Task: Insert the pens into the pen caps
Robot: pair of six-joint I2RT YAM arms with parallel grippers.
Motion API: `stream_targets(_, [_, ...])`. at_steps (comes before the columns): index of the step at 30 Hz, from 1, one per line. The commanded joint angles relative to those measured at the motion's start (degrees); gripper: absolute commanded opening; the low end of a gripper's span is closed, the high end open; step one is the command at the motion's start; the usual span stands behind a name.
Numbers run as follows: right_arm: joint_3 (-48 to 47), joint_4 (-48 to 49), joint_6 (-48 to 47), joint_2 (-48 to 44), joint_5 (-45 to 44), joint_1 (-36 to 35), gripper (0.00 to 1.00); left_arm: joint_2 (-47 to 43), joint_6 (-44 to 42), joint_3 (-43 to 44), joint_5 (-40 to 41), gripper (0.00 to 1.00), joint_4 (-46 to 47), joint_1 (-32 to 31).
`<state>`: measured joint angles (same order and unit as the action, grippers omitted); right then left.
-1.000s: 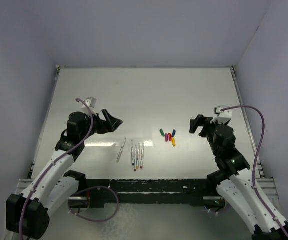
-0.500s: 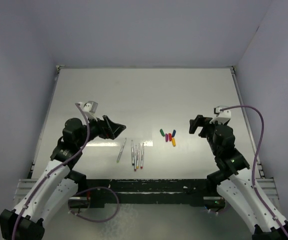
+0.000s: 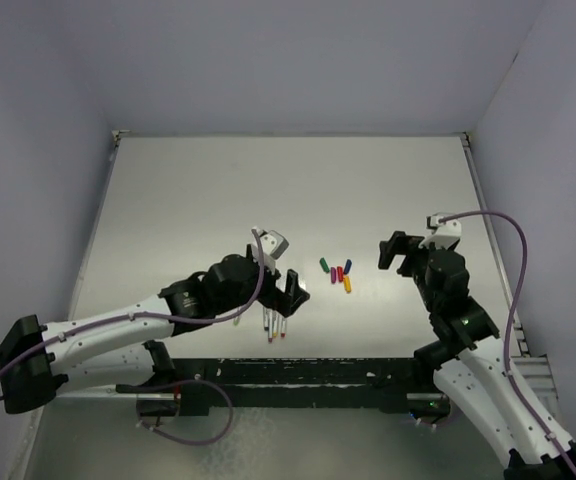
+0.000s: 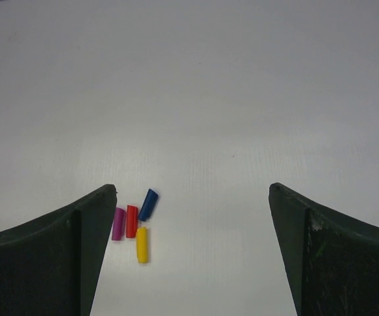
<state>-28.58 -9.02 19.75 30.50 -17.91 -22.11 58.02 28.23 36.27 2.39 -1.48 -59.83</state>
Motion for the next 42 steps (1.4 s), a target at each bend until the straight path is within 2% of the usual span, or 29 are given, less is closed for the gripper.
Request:
stream_targets(1, [-0.6, 0.5, -0.1, -1.0, -0.5, 0.0, 1.0, -1.2, -1.4, 2.1, 13.9, 0.99, 0.9, -0.2])
stream_targets(3, [-0.6, 0.5, 0.0, -0.7, -0.6, 0.0, 1.0, -4.8, -1.1, 0.3, 16.9, 0.99, 0.7, 0.0])
stream_targets(7, [-0.5, 0.8, 0.1, 0.6, -0.1, 0.0, 1.0, -15.0, -0.4, -1.4, 24.8, 0.99, -8.1, 2.4])
stream_targets(13, [0.2, 2.2, 0.9, 1.7, 0.7, 0.0, 0.99, -32.8, -0.3, -5.6, 28.1, 0.99, -14.3, 13.2])
stream_targets(15, [0.3, 2.3, 1.0, 1.6, 0.9, 0.0, 0.99, -36.4, 0.9, -5.6, 32.0, 0.99, -16.6, 13.6])
stream_targets(18, [0.1, 2.0, 0.8, 1.5, 0.4, 0.0, 0.99, -38.6, 1.5, -5.9, 33.2, 0.99, -16.7, 13.6])
stream_targets(21, [0.1, 2.3, 0.6, 1.3, 0.7, 0.0, 0.99, -35.5, 1.2, -5.9, 36.8, 0.99, -16.0, 13.6])
stream_targets(22, [0.0, 2.4, 0.7, 1.3, 0.8, 0.0, 0.99, -33.8, 5.7, -5.2, 39.9, 0.99, -18.3, 13.6])
stream_targets(26, [-0.3, 2.3, 0.6, 1.5, 1.4, 0.0, 0.99, -25.5, -0.4, -3.7, 39.4, 0.99, -13.5, 14.9])
stream_targets(28, [-0.3, 2.5, 0.5, 1.9, 1.7, 0.0, 1.0, -21.1, -2.8, -2.9, 33.5, 0.99, -10.1, 18.9])
stream_targets(33, [-0.7, 2.3, 0.6, 2.9, 1.6, 0.0, 1.0, -11.0, -2.5, -3.5, 11.0, 0.99, -1.5, 37.5])
stream_targets(37, [-1.2, 0.7, 0.6, 2.0, 1.2, 0.0, 1.0, -10.4, -3.5, -5.3, 9.0, 0.99, 3.5, 39.5])
stream_targets(42, [0.9, 3.0, 1.7, 1.4, 1.4, 0.0, 1.0, -10.2, -2.5, -6.8, 7.3, 0.99, 1.5, 39.5])
